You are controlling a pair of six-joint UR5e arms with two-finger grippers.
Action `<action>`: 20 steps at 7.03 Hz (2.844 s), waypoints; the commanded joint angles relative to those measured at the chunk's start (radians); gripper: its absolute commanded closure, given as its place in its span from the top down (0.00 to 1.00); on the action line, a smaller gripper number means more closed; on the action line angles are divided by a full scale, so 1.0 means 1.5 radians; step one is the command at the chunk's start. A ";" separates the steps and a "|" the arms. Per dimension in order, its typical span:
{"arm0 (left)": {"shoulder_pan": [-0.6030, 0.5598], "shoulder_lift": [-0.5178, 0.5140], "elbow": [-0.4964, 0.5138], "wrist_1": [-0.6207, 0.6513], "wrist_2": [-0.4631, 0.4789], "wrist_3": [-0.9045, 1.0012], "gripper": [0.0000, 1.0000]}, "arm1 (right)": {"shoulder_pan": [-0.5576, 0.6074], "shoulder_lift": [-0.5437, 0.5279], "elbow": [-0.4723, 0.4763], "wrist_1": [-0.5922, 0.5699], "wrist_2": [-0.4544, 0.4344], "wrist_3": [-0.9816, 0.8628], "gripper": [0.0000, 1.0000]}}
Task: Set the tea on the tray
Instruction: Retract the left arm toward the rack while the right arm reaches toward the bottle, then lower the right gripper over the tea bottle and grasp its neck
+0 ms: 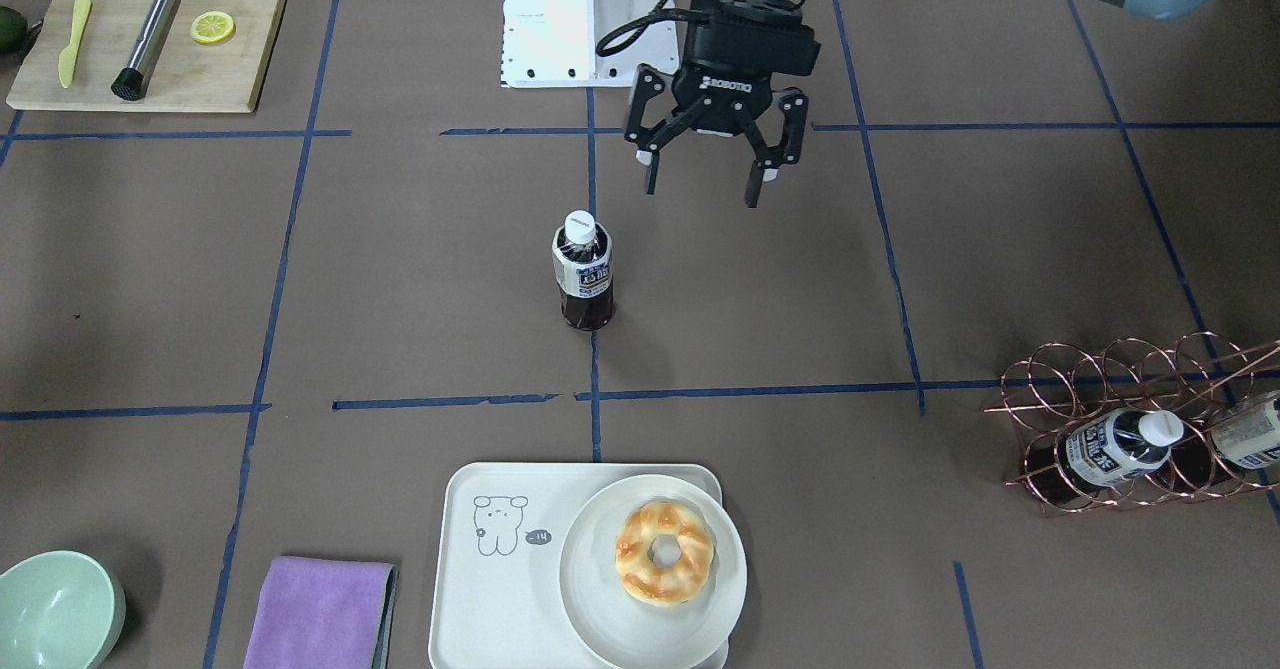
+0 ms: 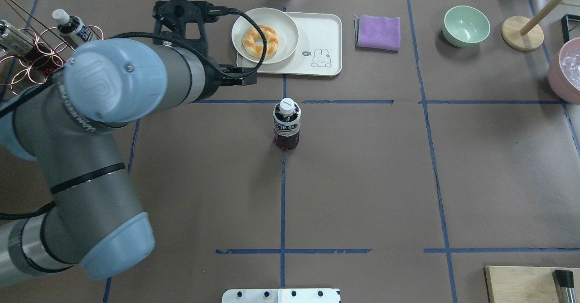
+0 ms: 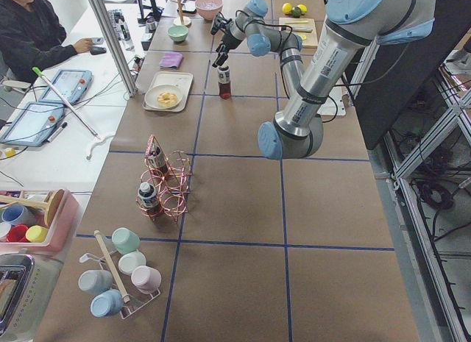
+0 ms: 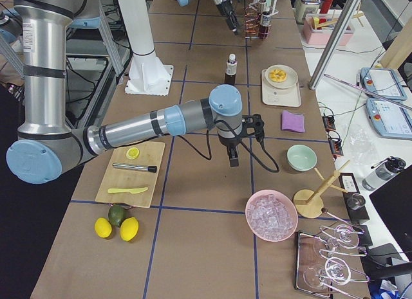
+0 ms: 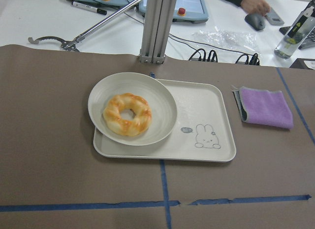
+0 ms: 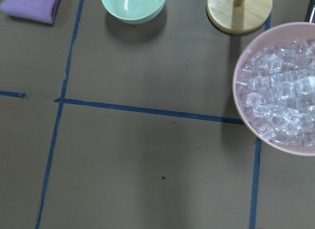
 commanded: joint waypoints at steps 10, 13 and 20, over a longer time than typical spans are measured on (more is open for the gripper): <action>-0.295 0.477 -0.155 0.072 -0.340 0.433 1.00 | -0.500 0.594 0.021 -0.335 -0.334 0.626 0.99; -0.422 0.520 -0.099 0.071 -0.413 0.607 1.00 | -0.571 0.656 -0.095 -0.258 -0.383 0.705 1.00; -0.446 0.522 -0.037 0.002 -0.443 0.632 1.00 | -0.631 0.676 -0.216 -0.175 -0.429 0.731 0.90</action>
